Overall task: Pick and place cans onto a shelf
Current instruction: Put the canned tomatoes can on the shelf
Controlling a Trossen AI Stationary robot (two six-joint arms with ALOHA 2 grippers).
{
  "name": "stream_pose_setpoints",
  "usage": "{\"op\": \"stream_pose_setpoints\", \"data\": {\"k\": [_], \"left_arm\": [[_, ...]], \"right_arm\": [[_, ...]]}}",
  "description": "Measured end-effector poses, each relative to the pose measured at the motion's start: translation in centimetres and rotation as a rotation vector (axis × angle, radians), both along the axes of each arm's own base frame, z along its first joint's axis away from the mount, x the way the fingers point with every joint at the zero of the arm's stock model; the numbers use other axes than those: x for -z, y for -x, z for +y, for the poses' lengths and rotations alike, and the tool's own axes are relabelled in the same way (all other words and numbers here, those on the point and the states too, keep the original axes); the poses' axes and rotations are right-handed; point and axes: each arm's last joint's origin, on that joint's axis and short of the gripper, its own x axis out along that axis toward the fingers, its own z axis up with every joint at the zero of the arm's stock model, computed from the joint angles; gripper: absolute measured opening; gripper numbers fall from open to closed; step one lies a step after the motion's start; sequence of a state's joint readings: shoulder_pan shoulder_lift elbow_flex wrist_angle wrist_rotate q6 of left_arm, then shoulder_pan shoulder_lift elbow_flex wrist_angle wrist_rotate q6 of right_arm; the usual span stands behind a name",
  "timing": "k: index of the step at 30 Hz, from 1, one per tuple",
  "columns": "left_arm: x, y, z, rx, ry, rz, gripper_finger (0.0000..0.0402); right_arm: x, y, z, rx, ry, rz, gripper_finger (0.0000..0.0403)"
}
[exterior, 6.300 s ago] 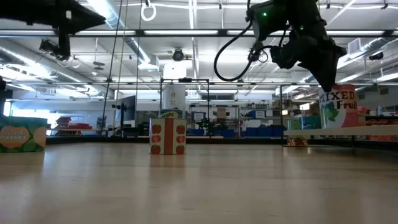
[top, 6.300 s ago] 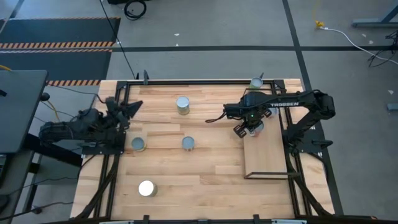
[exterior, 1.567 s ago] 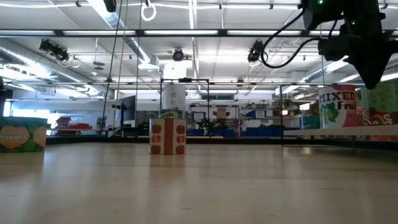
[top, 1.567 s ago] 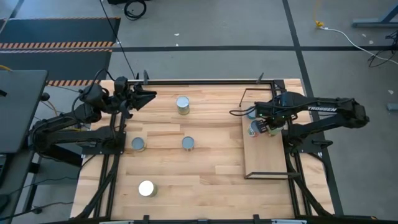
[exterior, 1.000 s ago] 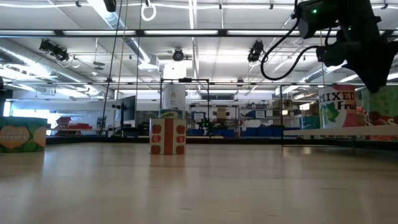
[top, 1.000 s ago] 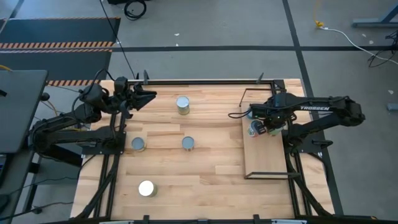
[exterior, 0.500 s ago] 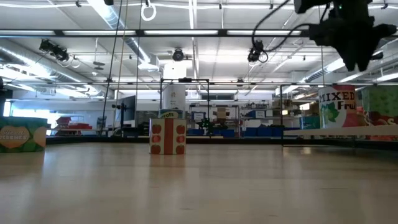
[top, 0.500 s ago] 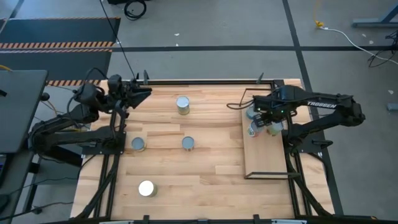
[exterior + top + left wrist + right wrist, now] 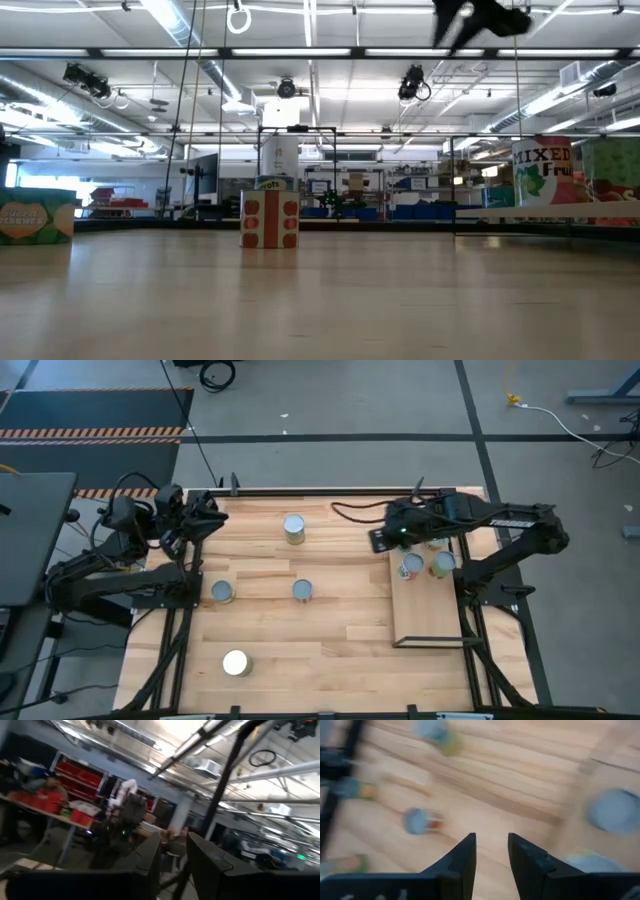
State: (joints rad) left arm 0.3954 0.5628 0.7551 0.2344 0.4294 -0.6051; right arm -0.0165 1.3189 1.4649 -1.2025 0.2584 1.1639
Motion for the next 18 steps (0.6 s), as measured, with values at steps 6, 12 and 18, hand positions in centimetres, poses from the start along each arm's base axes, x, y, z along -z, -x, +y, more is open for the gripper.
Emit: {"op": "stream_pose_setpoints", "data": {"k": [6,12,18], "left_arm": [[0.2,0.0,-0.3,0.11,0.01,0.041,0.0098],[1.5,-0.3,-0.5,0.243,0.045,0.185,0.0098],[3.8,-0.5,-0.7,0.365,0.097,0.41,0.0098]], "right_arm": [[-1.8,-7.1,3.6,-0.193,0.107,-0.177,0.0114],[-1.0,-13.5,7.2,-0.422,0.237,-0.207,0.0114],[3.0,-17.1,8.8,-0.554,0.297,-0.096,0.0129]]}}
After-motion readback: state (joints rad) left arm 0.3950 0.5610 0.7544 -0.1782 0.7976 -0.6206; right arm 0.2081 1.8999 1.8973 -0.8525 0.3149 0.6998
